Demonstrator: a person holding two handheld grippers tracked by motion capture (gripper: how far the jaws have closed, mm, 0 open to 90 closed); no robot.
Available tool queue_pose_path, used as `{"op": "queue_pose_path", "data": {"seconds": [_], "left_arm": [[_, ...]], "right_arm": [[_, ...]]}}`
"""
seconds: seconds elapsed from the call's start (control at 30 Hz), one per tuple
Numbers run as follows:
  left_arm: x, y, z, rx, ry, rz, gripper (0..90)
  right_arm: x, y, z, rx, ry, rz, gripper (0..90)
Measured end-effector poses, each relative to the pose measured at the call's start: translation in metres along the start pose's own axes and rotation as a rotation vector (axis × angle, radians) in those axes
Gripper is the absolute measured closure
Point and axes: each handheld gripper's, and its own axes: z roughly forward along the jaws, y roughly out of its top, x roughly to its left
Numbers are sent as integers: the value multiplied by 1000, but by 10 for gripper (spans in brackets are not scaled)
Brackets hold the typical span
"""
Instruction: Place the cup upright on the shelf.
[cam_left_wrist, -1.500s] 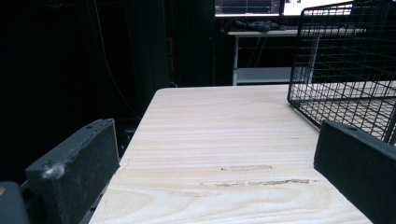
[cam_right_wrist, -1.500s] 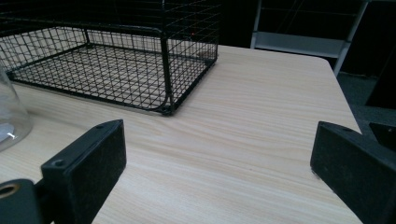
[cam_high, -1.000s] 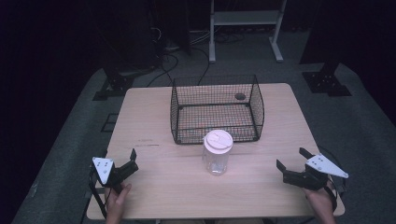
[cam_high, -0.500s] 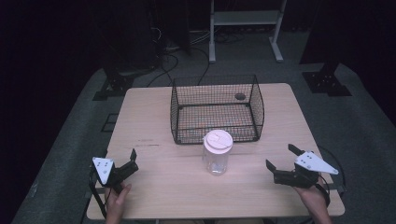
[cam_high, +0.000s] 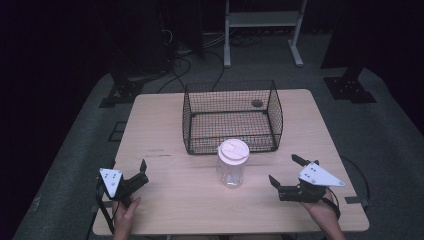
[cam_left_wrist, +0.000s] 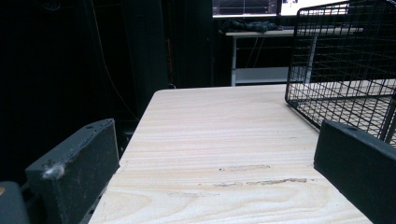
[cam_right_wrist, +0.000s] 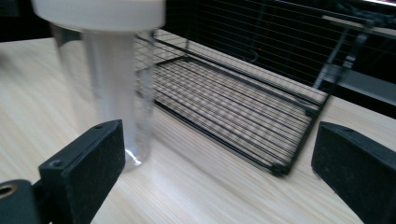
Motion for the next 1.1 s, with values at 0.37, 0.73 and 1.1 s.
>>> {"op": "queue_pose_path", "data": {"seconds": [0.37,0.73,1.1], "left_arm": [[0,0,0,-1,-1,-1,0],[1,0,0,0,-1,-6,0],[1,0,0,0,-4,-7,0]], "right_arm": [[21,14,15,-8,71,-54,22],[34,30,25,-39,129,-74,12],[50,40,46,-58,145,-98,11]]}}
